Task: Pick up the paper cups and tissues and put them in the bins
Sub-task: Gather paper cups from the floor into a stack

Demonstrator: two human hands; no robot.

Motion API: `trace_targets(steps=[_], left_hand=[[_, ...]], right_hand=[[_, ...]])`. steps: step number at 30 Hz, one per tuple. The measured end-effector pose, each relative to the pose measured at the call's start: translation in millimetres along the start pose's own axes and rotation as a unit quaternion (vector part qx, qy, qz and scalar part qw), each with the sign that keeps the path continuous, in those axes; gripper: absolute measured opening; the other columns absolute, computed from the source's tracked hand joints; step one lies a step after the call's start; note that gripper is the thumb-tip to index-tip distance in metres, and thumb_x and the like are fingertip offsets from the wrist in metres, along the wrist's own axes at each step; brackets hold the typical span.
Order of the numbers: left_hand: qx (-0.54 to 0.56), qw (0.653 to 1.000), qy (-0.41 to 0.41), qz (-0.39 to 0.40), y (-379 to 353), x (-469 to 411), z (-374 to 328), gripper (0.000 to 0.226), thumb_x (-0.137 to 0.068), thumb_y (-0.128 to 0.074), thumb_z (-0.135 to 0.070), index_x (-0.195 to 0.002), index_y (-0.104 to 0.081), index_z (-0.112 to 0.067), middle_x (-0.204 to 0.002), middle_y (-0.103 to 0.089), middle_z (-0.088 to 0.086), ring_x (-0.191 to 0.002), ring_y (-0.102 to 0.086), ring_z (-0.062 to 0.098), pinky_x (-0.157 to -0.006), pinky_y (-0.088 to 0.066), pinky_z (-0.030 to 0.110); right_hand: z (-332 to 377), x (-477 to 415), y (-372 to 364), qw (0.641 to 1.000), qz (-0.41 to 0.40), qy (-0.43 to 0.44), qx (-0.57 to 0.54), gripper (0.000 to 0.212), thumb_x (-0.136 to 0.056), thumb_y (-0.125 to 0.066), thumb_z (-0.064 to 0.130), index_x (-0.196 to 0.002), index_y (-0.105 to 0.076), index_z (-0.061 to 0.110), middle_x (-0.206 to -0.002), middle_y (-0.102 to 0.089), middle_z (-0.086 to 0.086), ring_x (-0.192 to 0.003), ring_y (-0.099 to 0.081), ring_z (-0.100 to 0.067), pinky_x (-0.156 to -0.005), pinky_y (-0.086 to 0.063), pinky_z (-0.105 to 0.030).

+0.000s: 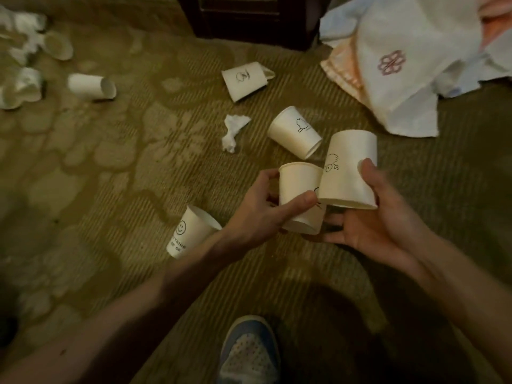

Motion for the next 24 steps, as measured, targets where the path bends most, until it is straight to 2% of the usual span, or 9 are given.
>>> trace_targets(steps=[5,8,12,14,17,19,20,22,24], left_hand=[[-0.032,0.999,0.017,0.028,19,-2,8,0.076,-0.068,-0.076,-0.056,-0.131,-0.037,-0.041,-0.117,-0.064,0.001,-0.097,-0.070,0.016,-0.068,-0.061,0.033],[-0.047,0.997,0.018,0.055,22,-4,13,0.076,-0.070,-0.073,-0.059,-0.134,-0.038,-0.038,-0.118,-0.064,0.000,-0.097,-0.070,0.017,-0.069,-0.062,0.037],[-0.080,0.993,0.014,0.080,28,-12,7,0.082,-0.076,-0.057,-0.073,-0.142,-0.042,-0.028,-0.109,-0.065,-0.006,-0.088,-0.071,0.008,-0.063,-0.058,0.025],[-0.114,0.990,0.014,0.083,34,-20,1,0.073,-0.078,-0.044,-0.076,-0.129,-0.055,-0.025,-0.103,-0.068,-0.005,-0.082,-0.071,0.008,-0.059,-0.055,0.021],[-0.161,0.987,-0.003,0.001,54,-40,-6,0.042,-0.093,-0.037,-0.063,-0.099,-0.065,-0.032,-0.091,-0.070,-0.002,-0.067,-0.068,0.005,-0.049,-0.050,0.017],[-0.201,0.974,-0.032,-0.098,75,-58,-12,0.033,-0.101,-0.041,-0.050,-0.100,-0.065,-0.028,-0.092,-0.069,-0.001,-0.065,-0.064,0.000,-0.048,-0.046,0.013],[-0.228,0.963,-0.047,-0.139,87,-69,-14,0.028,-0.102,-0.043,-0.045,-0.107,-0.065,-0.027,-0.100,-0.068,0.000,-0.074,-0.064,0.001,-0.052,-0.048,0.013],[-0.311,0.934,-0.050,-0.167,108,-91,-15,0.034,-0.103,-0.044,-0.042,-0.133,-0.054,-0.029,-0.130,-0.056,0.006,-0.108,-0.059,0.012,-0.081,-0.052,0.024],[-0.402,0.906,-0.025,-0.132,120,-114,-11,0.048,-0.103,-0.041,-0.043,-0.150,-0.036,-0.030,-0.154,-0.032,0.012,-0.137,-0.038,0.030,-0.109,-0.036,0.045]], right_hand=[[-7,-13,-1,0.999,0.051,-0.010,0.001,0.082,-0.072,-0.075,0.055,-0.143,-0.041,0.033,-0.139,-0.055,-0.018,-0.126,-0.053,-0.043,-0.098,-0.043,-0.065],[-12,-19,6,0.999,0.027,-0.020,0.003,0.079,-0.070,-0.076,0.055,-0.139,-0.045,0.033,-0.136,-0.058,-0.017,-0.123,-0.056,-0.041,-0.096,-0.046,-0.063],[-13,-25,17,0.999,-0.035,-0.035,-0.015,0.078,-0.070,-0.069,0.056,-0.140,-0.044,0.032,-0.132,-0.062,-0.015,-0.119,-0.061,-0.038,-0.092,-0.052,-0.056],[-14,-27,19,0.998,-0.046,-0.037,-0.030,0.082,-0.067,-0.070,0.057,-0.140,-0.046,0.028,-0.131,-0.062,-0.016,-0.118,-0.061,-0.037,-0.087,-0.054,-0.054],[-15,-29,23,0.997,-0.063,-0.046,-0.027,0.082,-0.063,-0.071,0.058,-0.136,-0.051,0.025,-0.127,-0.065,-0.016,-0.113,-0.064,-0.036,-0.081,-0.057,-0.050],[-16,-29,23,0.997,-0.061,-0.051,-0.025,0.078,-0.065,-0.070,0.058,-0.134,-0.053,0.025,-0.125,-0.066,-0.015,-0.113,-0.064,-0.036,-0.081,-0.056,-0.050],[-16,-29,23,0.997,-0.059,-0.053,-0.026,0.077,-0.066,-0.070,0.058,-0.133,-0.053,0.026,-0.125,-0.066,-0.015,-0.114,-0.064,-0.036,-0.082,-0.056,-0.051],[-16,-31,23,0.997,-0.056,-0.055,-0.027,0.073,-0.068,-0.069,0.058,-0.131,-0.054,0.026,-0.125,-0.066,-0.015,-0.115,-0.064,-0.036,-0.086,-0.055,-0.053],[-16,-33,25,0.996,-0.062,-0.057,-0.027,0.072,-0.068,-0.069,0.057,-0.131,-0.055,0.025,-0.126,-0.066,-0.016,-0.115,-0.063,-0.037,-0.088,-0.054,-0.054]])
Point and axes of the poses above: each hand's wrist, its own x-axis away from the middle knuckle, its own y-axis out of the back of the hand, z = x × y, the point moved 3 cm from there along -x, towards the middle knuckle
